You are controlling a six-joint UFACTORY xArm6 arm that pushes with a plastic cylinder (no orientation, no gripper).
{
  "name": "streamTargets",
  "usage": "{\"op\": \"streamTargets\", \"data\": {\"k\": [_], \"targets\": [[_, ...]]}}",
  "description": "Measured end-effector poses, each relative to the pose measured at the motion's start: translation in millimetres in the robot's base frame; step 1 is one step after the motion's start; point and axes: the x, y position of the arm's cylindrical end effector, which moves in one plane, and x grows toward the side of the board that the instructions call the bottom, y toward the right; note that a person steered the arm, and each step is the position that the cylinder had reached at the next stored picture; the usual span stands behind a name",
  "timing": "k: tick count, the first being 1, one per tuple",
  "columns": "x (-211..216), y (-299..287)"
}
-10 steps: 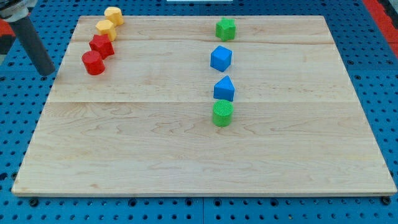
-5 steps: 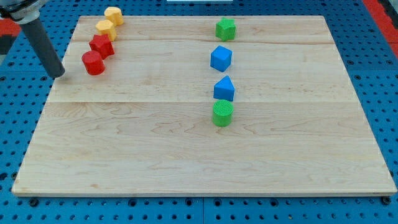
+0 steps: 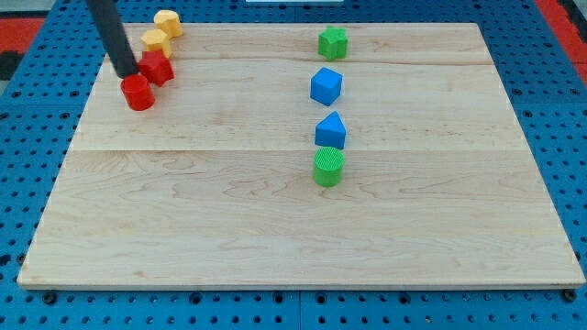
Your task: Push red star into green star
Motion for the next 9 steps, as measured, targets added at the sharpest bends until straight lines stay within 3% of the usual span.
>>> {"op": "streamTargets", "data": {"k": [2,5,6,8,9], "targets": [[-15,94],[-99,109],[-106,129],[-69,242],[-99,176]]}}
